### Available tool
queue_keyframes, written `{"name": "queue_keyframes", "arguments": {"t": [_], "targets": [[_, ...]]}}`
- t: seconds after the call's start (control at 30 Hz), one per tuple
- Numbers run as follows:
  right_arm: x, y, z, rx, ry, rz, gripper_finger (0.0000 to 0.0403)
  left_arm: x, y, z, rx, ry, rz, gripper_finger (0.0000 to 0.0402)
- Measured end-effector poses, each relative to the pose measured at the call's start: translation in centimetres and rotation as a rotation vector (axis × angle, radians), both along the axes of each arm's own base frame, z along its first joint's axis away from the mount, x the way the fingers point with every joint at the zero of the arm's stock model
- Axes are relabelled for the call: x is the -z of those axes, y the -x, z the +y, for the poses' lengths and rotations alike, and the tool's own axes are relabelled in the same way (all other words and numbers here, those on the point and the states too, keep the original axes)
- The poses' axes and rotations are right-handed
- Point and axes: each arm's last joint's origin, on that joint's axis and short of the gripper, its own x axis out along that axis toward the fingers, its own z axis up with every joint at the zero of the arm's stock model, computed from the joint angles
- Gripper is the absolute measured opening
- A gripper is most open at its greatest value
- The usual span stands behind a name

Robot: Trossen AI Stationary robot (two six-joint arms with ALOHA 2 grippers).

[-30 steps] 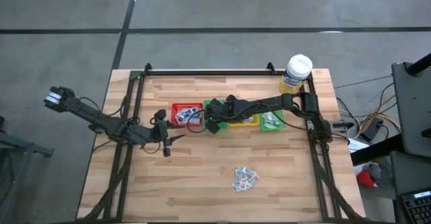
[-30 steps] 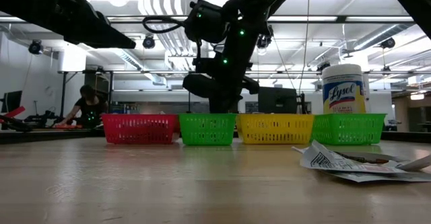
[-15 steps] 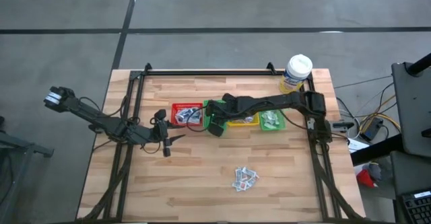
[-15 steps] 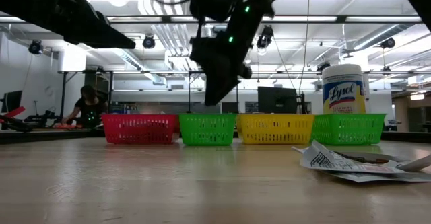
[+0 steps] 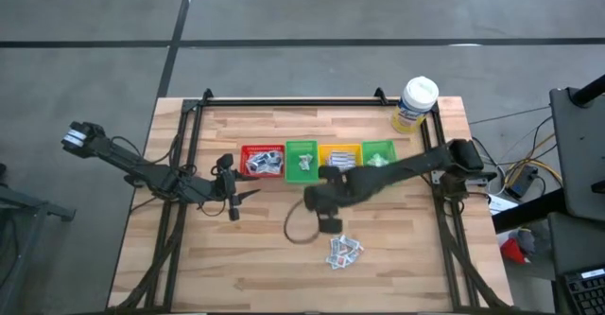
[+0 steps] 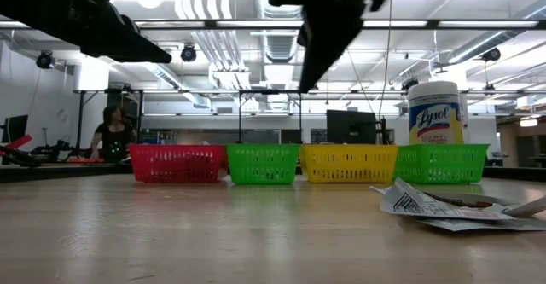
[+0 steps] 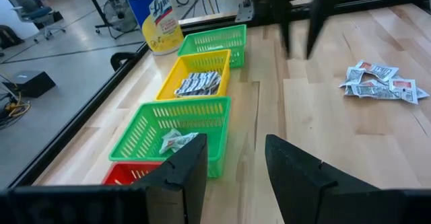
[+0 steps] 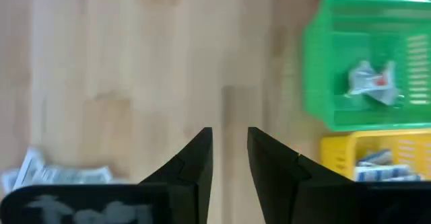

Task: Pick & Place First Aid Supplies
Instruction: Put the ointment pack into the left green basket

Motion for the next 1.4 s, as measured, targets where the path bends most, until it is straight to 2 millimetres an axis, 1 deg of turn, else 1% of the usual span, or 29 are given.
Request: {"name": "queue_keyframes", "arguments": {"t": [0.1,0.2,0.37,0.5,0.67,0.93,1.13,1.33,1.4], "targets": [[0.7,0.8,2.0,-0.081,0.017,0.028,0.0085,0.0,0.0,0.0,0.0,0.0,0.0,0.0151],[1.6,1.6,3.6,-0.123,0.024,0.059,0.008,0.0,0.0,0.0,0.0,0.0,0.0,0.0151],[3.1,2.8,5.1,-0.156,0.022,0.111,0.0077,0.0,0.0,0.0,0.0,0.0,0.0,0.0151],[4.0,3.4,5.8,-0.179,-0.057,0.15,0.0078,0.0,0.0,0.0,0.0,0.0,-0.001,0.0151],[4.9,3.8,5.9,-0.178,-0.137,0.175,0.0093,0.0,0.0,0.0,0.0,0.0,-0.001,0.0151],[6.0,3.7,6.0,-0.189,-0.161,0.124,0.0121,0.0,0.0,0.0,0.0,0.0,0.0,0.0151],[6.6,3.8,5.9,-0.189,-0.172,0.129,0.0125,0.0,0.0,0.0,0.0,0.0,0.0,0.0151],[6.4,3.3,6.1,-0.237,-0.179,0.073,0.0121,0.0,0.0,0.0,-0.001,0.0,0.0,0.0151],[6.8,3.1,6.1,-0.255,-0.173,0.069,0.0123,0.0,0.0,0.0,0.0,0.0,0.0,0.0151]]}}
